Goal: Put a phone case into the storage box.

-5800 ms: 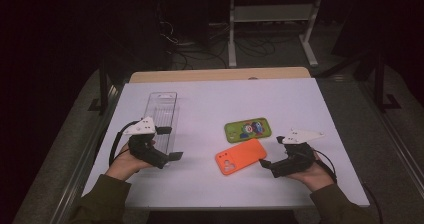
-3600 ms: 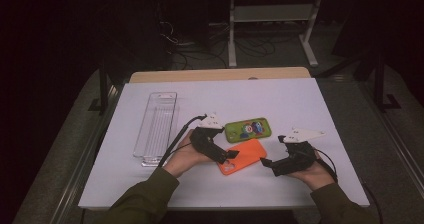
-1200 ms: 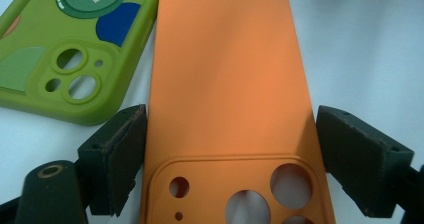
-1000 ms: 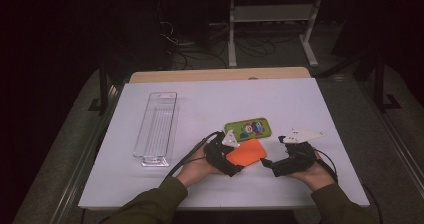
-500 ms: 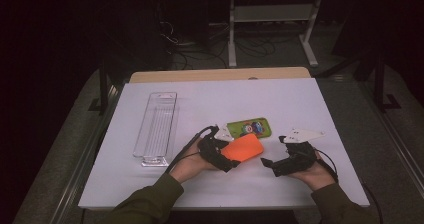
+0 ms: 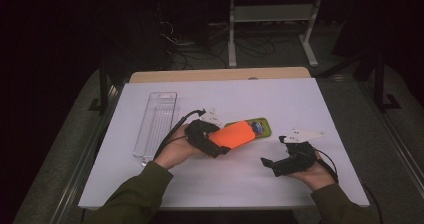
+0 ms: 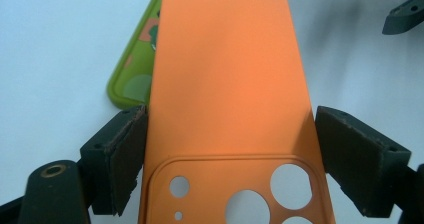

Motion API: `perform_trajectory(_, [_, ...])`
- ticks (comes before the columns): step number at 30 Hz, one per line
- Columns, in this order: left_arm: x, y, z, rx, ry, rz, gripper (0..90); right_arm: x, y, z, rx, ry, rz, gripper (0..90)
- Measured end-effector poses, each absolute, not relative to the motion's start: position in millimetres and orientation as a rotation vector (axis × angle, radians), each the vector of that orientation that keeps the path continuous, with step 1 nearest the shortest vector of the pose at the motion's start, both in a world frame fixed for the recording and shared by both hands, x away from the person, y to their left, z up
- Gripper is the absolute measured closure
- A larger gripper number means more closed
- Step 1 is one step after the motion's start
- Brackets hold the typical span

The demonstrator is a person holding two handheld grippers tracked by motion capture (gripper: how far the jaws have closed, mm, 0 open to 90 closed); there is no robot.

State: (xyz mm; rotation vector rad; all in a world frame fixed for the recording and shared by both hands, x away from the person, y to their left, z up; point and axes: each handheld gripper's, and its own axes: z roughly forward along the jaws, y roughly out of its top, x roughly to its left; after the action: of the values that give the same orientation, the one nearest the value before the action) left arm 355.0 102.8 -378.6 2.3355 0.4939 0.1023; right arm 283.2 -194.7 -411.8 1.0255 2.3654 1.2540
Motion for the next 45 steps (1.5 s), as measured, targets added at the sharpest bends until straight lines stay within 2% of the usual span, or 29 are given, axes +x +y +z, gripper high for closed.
perform_trajectory(8, [367,105,-362,2.340,0.484,0.080,16.1,284,-195,-414,1.022,2.355,1.265,0.2])
perform_trajectory(25, [370,113,-357,2.327,0.483,0.090,16.1,293,-173,-414,1.079,2.323,1.280,0.3])
perform_trajectory(29, [371,114,-357,2.333,0.485,0.091,16.1,295,-167,-413,1.075,2.301,1.246,7.6])
perform_trajectory(45, [371,116,-352,2.327,0.492,0.089,16.0,326,-142,-412,1.024,2.302,1.217,1.5])
